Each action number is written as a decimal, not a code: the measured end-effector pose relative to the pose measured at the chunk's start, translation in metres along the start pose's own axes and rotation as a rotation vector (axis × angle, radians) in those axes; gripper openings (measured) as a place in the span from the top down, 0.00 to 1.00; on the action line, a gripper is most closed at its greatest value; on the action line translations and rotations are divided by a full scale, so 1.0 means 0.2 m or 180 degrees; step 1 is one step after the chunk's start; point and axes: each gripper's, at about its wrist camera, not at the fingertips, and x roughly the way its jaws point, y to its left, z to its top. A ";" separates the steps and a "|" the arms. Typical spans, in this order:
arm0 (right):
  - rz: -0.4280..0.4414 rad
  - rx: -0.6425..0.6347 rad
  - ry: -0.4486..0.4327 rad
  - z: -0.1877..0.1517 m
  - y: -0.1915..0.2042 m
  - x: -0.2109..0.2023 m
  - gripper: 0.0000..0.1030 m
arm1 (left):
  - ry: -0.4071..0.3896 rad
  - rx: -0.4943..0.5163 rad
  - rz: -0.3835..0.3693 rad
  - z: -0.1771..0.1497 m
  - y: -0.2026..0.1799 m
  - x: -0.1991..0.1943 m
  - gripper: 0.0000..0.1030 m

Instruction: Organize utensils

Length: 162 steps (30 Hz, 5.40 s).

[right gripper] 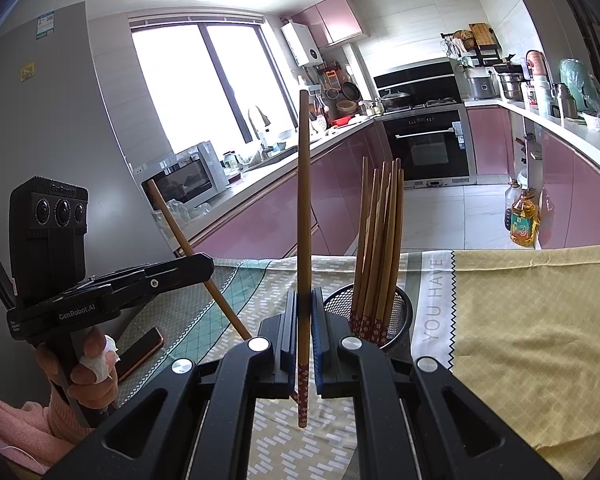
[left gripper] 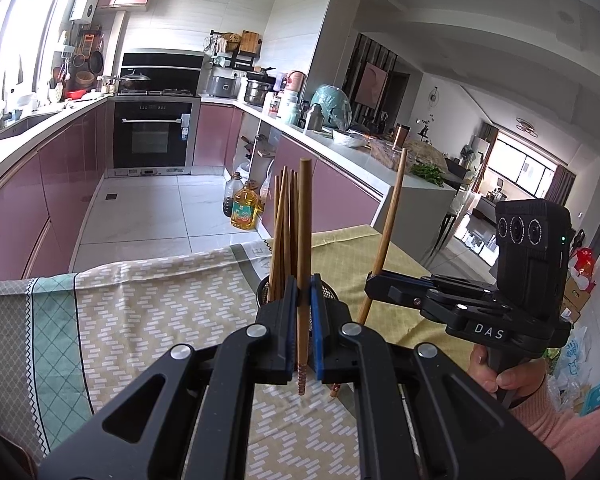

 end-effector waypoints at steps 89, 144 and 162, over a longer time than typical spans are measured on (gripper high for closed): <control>0.0024 -0.0033 -0.0053 0.10 -0.04 0.06 0.94 | -0.0051 0.0182 -0.0024 0.13 -0.08 0.00 0.93; 0.0015 -0.0079 -0.0168 0.15 -0.03 0.02 0.94 | -0.0142 0.0193 -0.0121 0.20 -0.08 -0.02 0.93; 0.0005 -0.0104 -0.0202 0.19 -0.02 0.02 0.94 | -0.0166 0.0202 -0.0104 0.24 -0.08 -0.02 0.93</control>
